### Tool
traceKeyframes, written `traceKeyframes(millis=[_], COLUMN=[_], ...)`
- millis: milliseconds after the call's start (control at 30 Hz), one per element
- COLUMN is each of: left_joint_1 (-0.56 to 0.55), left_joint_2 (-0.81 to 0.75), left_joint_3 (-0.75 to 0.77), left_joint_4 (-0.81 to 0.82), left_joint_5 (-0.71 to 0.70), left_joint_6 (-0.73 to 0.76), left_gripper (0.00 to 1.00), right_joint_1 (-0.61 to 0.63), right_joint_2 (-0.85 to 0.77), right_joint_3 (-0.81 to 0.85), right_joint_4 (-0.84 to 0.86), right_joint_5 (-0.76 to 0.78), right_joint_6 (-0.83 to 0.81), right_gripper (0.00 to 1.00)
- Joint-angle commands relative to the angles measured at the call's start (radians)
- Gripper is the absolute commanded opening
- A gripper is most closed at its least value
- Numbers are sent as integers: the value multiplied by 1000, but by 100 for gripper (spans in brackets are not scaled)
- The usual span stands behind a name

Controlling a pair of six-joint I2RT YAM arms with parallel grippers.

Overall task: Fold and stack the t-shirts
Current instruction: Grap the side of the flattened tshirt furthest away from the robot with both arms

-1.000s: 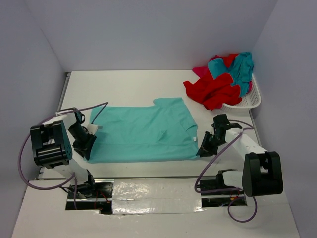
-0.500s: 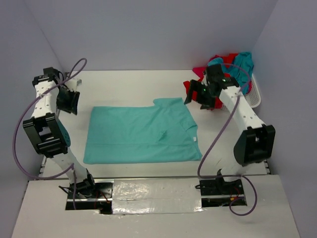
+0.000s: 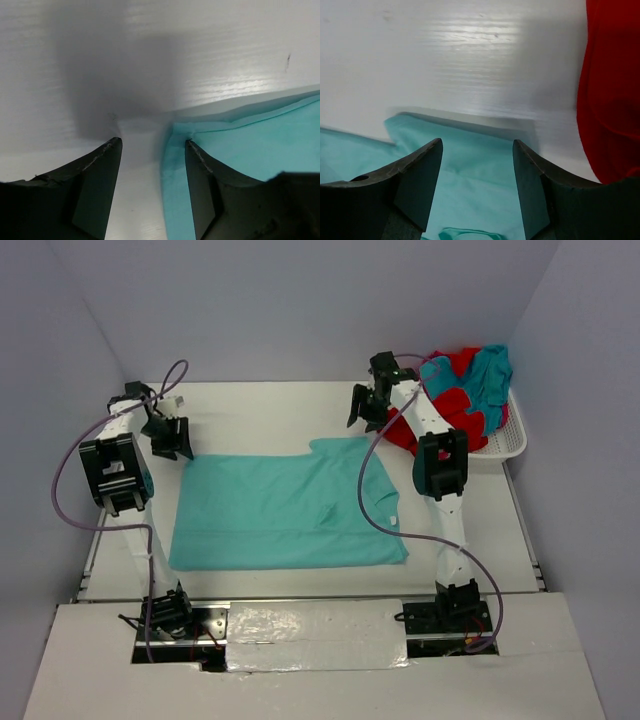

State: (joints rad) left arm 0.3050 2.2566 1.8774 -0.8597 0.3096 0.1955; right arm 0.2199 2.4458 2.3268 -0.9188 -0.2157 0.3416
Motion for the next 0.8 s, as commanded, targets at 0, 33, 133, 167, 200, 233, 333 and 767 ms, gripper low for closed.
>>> traceKeyframes(millis=[0,33,133,167,200,233,333,767], left_joint_1=[-27,-35,-49,-49,-52,-50,-50,-24], left_joint_2=[-25,-26,-14,-8,0,17,35,-6], left_joint_3=[3,-24,-66,-72,-76,-78,-84,-67], left_joint_4=[91,103,139,143,145,139,123,53], left_joint_5=[74,85,95,97,97,91,76,-3], left_joint_6=[-44,-47,-62,-71,-76,-80,-84,-45], left_gripper=[66,67,68,68,67,66,66,68], right_joint_1=[-19,-20,-19,-19,-19,-19,-20,-22], right_joint_2=[25,33,44,50,64,71,58,16], right_joint_3=[-7,-23,-64,-55,-50,-37,-72,-184], right_joint_4=[-22,-19,17,23,23,11,11,110], right_joint_5=[4,6,-13,-17,-27,-42,-25,-129], right_joint_6=[46,51,51,56,60,65,62,82], right_gripper=[66,67,67,67,66,66,67,50])
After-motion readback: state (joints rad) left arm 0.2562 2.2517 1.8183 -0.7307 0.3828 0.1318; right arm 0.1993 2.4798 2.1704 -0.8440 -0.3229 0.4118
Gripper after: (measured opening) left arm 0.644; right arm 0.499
